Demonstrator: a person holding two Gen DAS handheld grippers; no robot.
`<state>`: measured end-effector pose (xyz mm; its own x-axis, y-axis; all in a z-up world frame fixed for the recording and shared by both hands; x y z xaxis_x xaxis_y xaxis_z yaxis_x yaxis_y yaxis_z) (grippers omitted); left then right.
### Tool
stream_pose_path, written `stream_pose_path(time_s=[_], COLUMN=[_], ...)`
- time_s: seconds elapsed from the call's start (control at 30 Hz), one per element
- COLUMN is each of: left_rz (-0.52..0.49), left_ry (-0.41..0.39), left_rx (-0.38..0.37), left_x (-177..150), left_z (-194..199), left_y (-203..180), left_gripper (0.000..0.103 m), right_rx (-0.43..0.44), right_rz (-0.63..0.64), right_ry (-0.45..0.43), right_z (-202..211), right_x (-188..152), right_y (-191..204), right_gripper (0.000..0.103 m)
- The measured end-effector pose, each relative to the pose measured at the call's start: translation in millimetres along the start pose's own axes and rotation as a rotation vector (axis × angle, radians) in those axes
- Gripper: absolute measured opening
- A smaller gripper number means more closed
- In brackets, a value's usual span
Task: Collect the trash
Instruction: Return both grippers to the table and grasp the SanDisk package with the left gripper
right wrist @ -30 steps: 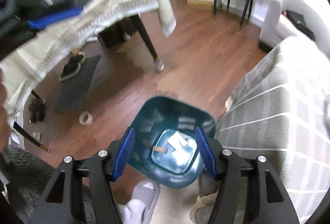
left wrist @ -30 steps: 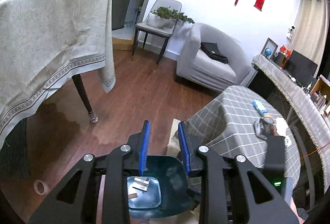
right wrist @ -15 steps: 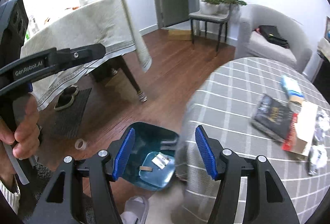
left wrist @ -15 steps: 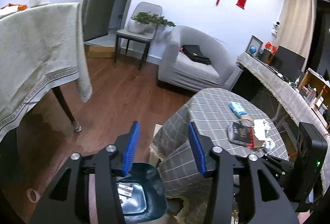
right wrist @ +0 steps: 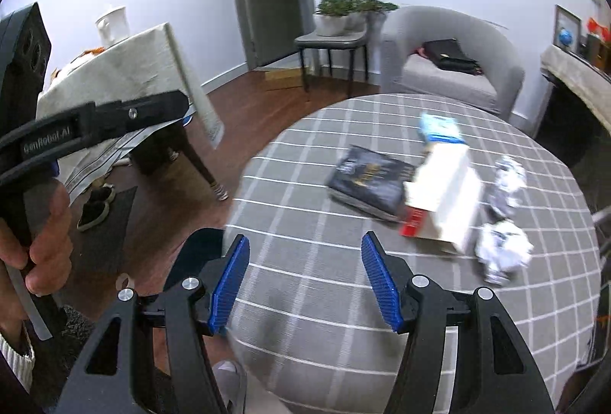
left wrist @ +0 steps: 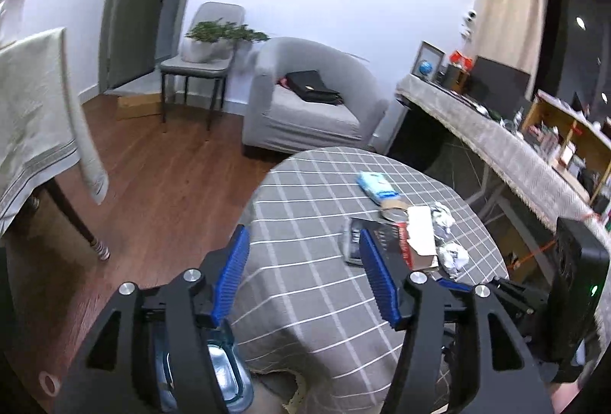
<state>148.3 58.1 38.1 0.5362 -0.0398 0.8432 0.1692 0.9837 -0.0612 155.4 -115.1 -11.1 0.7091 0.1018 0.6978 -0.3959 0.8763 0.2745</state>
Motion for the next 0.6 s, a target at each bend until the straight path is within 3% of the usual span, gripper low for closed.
stream_pose_path(time_s=[0.17,0.3,0.6], left_rz=[-0.072,-0.099,-0.183], left_ry=[0.021,0.049,0.101], left_rx=[-0.022,-0.094,-0.164], left_x=[3,8,7], left_z=[-20,-45,-87], left_y=[-34,-58,-115], left_gripper=[0.066,0.068,0.068], right_rx=[-0.033,-0.065,-0.101], right_rz=[-0.049,-0.080,-0.147], right_ry=[-0.023,-0.038,-0.066], right_z=[13,22,40], right_x=[0,-2,-7], right_y=[-35,-63,-112], right_gripper=[0.062,0.062,0.062])
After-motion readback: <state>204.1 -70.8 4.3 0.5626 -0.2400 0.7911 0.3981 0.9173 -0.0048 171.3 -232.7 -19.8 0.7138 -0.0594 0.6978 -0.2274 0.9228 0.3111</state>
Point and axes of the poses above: each gripper's, at about its wrist camera, not at the fingertips, and z roughly against the way its jaws point, y to its left, x to its top, the point moved 4 cm from there along -z, roughly the way its jaws point, and after that the axes turned 13 degrees about -z, right-handed, at the moved point
